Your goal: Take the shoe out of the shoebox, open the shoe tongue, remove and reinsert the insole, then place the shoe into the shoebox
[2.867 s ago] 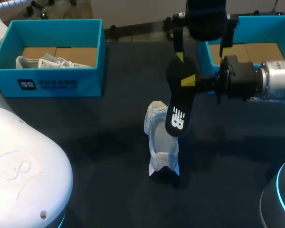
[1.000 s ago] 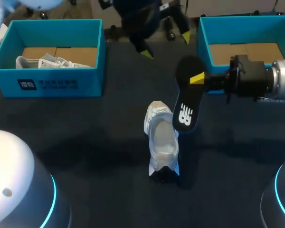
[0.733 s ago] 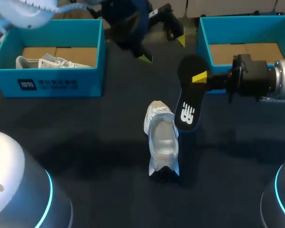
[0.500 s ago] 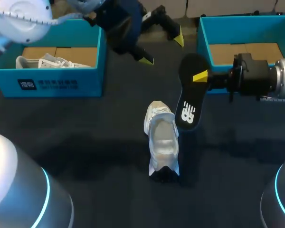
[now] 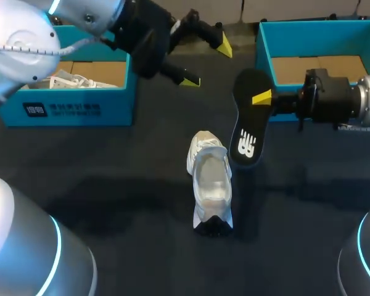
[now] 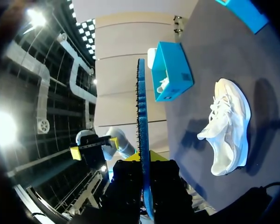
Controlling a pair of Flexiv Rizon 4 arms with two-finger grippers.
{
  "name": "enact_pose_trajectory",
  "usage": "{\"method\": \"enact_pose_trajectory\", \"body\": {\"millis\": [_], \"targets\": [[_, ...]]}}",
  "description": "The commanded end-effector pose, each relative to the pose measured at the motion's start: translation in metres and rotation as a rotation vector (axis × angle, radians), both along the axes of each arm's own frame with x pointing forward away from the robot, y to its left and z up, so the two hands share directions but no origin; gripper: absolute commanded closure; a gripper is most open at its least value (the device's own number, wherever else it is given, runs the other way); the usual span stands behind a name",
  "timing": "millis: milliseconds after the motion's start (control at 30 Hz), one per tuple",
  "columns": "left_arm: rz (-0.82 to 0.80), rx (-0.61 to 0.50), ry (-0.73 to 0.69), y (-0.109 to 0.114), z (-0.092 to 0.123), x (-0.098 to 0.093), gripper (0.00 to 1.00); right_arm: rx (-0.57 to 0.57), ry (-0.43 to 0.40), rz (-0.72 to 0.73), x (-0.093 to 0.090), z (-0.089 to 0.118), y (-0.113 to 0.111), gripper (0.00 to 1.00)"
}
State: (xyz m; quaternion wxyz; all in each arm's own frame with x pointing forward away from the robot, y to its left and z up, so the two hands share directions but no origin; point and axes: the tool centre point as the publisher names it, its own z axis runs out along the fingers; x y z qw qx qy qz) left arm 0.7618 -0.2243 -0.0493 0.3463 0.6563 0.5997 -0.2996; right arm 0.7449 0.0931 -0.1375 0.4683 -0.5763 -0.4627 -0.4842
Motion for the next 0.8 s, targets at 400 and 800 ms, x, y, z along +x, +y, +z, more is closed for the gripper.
{"method": "enact_pose_trajectory", "body": {"millis": [400,800], "targets": [[0.048,-0.197,-0.027,0.024,-0.011,0.012,0.00,-0.011,0.016,-0.024,0.005,0.025,-0.007,1.00],[0.111,-0.290,-0.023,0.020,-0.031,0.027,0.00,0.002,0.000,-0.053,0.014,0.038,0.010,1.00]]}}
